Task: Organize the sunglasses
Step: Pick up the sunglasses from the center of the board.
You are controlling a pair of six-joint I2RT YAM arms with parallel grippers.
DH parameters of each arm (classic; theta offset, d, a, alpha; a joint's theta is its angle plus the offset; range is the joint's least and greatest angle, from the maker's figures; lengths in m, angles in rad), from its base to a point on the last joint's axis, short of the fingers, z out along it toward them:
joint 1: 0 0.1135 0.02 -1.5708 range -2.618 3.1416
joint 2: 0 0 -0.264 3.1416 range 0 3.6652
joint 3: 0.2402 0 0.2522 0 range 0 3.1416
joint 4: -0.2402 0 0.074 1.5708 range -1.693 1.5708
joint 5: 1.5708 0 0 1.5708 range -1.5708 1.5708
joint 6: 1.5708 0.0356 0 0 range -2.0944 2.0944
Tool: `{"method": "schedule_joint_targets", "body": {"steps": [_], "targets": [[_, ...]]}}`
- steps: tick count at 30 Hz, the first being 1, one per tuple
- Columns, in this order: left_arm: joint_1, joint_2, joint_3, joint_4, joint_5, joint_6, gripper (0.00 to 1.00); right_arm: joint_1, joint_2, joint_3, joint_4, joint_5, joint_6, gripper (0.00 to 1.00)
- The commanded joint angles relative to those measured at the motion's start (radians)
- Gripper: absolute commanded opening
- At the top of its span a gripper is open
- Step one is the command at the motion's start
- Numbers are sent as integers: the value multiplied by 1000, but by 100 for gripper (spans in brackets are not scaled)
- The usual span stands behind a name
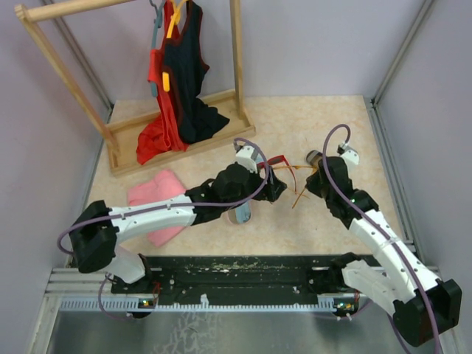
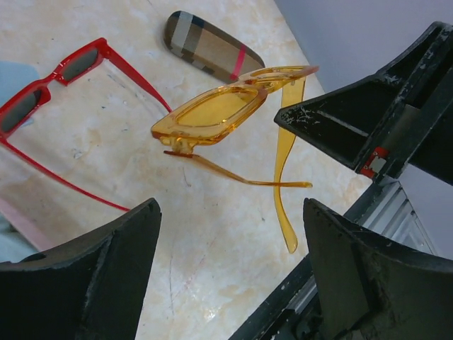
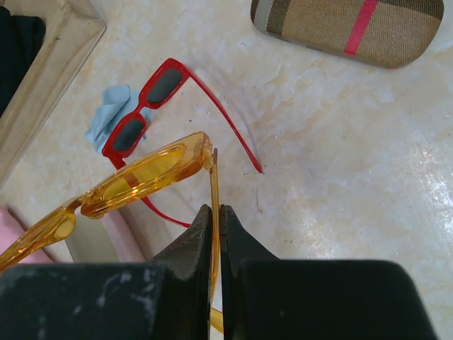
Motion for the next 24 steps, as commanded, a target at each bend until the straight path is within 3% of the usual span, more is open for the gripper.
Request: {"method": "schedule_joint_targets", "body": {"steps": [1, 7, 13, 24], "targets": [[-17, 78, 82, 79, -32, -20, 87, 8, -41, -8, 58, -8, 19, 0], [-18, 175, 137, 70, -108, 26, 81, 8, -56, -9, 54, -21, 8, 0], [-17, 198, 161, 42, -140, 90, 62, 8, -60, 0, 30, -19, -20, 0], [-12, 192, 167, -11, -183, 164, 40, 8, -52, 40, -21, -12, -79, 0]]}}
